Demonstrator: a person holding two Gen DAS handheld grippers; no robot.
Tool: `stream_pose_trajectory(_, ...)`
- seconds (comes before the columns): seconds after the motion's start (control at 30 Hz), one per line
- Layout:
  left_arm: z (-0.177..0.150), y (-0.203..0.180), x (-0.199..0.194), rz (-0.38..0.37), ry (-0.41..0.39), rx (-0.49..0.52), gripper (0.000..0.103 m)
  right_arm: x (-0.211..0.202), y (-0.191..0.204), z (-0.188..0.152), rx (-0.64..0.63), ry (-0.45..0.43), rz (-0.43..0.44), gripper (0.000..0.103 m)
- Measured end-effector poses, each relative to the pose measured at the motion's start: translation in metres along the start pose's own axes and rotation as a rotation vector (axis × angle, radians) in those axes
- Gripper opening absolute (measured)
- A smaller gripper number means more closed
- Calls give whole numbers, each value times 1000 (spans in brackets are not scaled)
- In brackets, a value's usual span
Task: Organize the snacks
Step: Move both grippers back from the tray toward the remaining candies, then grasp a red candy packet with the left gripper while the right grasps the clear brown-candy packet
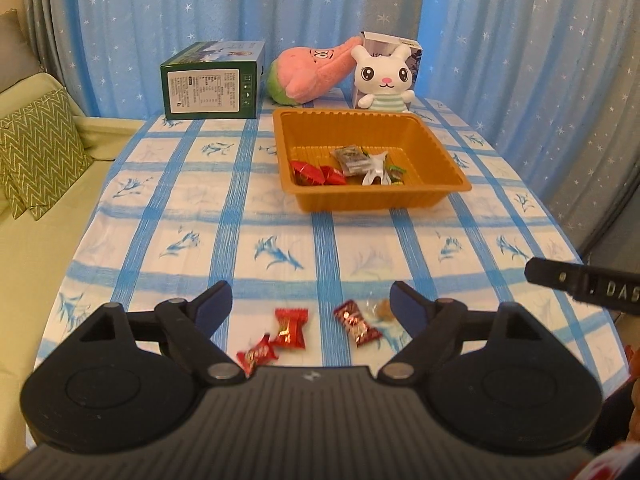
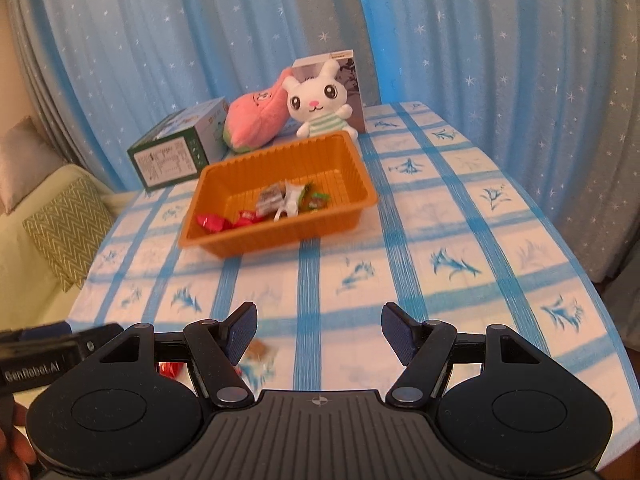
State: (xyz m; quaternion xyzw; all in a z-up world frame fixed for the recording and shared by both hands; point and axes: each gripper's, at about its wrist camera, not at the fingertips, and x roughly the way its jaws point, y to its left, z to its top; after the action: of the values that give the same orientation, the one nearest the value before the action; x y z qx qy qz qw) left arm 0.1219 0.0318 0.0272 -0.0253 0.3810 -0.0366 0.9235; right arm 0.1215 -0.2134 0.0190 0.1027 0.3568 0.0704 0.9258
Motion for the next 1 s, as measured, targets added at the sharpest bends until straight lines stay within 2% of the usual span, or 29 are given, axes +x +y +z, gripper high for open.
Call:
stream_pose_trajectory(0.57, -35, 20, -15, 27, 24, 24, 84, -15, 12, -34, -47, 3, 6, 69)
stream_pose_trajectory(0.93, -44, 34, 2, 36, 64, 74, 83, 9, 16, -46, -70, 45, 28, 69)
stream_pose_trajectory(1.0, -45, 36, 7, 28, 75, 77, 79, 14, 17, -48, -75, 52, 32, 69)
